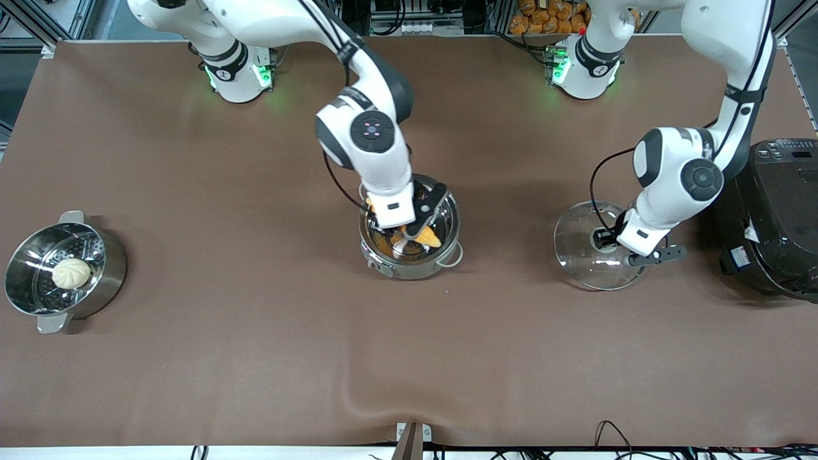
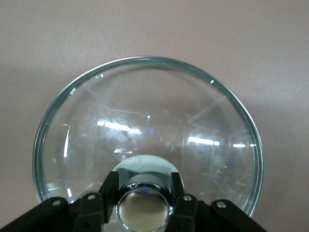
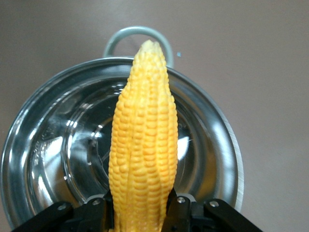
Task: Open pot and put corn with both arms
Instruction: 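Set the lid down with the left gripper while the right gripper drops corn in pot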
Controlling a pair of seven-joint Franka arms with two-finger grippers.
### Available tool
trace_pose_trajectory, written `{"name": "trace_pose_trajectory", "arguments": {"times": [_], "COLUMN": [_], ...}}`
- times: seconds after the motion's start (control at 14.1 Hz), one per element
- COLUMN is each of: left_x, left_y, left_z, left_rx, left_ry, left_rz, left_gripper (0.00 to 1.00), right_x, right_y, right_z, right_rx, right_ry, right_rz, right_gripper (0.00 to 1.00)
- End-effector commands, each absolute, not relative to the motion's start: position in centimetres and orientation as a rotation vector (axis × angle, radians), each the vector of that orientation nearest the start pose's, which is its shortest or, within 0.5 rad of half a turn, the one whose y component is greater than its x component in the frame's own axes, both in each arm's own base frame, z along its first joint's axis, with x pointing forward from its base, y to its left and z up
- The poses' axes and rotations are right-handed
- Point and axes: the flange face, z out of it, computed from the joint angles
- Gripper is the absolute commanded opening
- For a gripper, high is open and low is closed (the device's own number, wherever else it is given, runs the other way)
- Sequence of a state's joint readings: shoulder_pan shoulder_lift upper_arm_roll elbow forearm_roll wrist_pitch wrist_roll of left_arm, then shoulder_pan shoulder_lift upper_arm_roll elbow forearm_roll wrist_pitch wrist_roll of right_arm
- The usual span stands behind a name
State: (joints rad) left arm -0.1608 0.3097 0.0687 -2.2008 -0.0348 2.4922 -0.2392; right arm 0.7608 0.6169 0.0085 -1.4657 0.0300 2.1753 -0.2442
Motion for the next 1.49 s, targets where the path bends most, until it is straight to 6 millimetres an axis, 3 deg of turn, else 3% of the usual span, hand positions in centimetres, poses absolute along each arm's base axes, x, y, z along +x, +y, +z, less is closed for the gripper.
{"name": "trace_pose_trajectory", "arguments": {"times": [0.0, 0.07, 0.14, 0.28, 0.35, 0.43, 0.57, 0.78, 0.99, 1.2, 1.42], "left_x": [55.5, 55.6, 55.8, 56.8, 57.7, 58.2, 59.7, 61.7, 60.7, 58.5, 57.2], "left_y": [-4.5, -4.0, -4.0, -4.2, -4.5, -4.7, -4.9, -5.1, -5.5, -5.0, -4.0], "left_z": [23.1, 23.0, 23.3, 24.9, 27.1, 29.8, 37.7, 49.2, 57.0, 60.6, 62.3], "left_rx": [-3.132, -3.133, -3.135, -3.141, -3.148, -3.152, -3.163, -3.168, -3.178, -3.166, -3.14], "left_ry": [-0.283, -0.285, -0.276, -0.275, -0.275, -0.271, -0.263, -0.229, -0.177, -0.173, -0.171], "left_rz": [0.029, 0.031, 0.022, -0.032, -0.077, -0.081, -0.081, -0.037, -0.08, -0.102, -0.101], "left_gripper": [0.0, 0.4, 0.99, 1.0, 1.0, 1.0, 1.0, 1.0, 1.0, 1.0, 1.0], "right_x": [51.2, 50.9, 50.8, 50.8, 51.3, 51.6, 53.7, 57.5, 60.9, 61.2, 57.9], "right_y": [50.9, 50.7, 50.6, 50.5, 49.7, 48.5, 44.0, 34.4, 23.4, 13.2, 7.3], "right_z": [31.9, 31.2, 31.0, 31.7, 32.7, 34.4, 38.6, 43.8, 46.2, 50.0, 54.8], "right_rx": [-2.727, -2.73, -2.735, -2.766, -2.795, -2.821, -2.881, -2.964, -3.012, -3.053, -3.074], "right_ry": [-1.501, -1.503, -1.498, -1.436, -1.385, -1.36, -1.266, -1.071, -0.894, -0.677, -0.544], "right_rz": [-0.128, -0.102, -0.09, -0.094, -0.082, -0.044, 0.012, 0.107, 0.185, 0.216, 0.148], "right_gripper": [0.0, 0.16, 0.99, 1.0, 1.0, 1.0, 1.0, 1.0, 1.0, 1.0, 1.0]}}
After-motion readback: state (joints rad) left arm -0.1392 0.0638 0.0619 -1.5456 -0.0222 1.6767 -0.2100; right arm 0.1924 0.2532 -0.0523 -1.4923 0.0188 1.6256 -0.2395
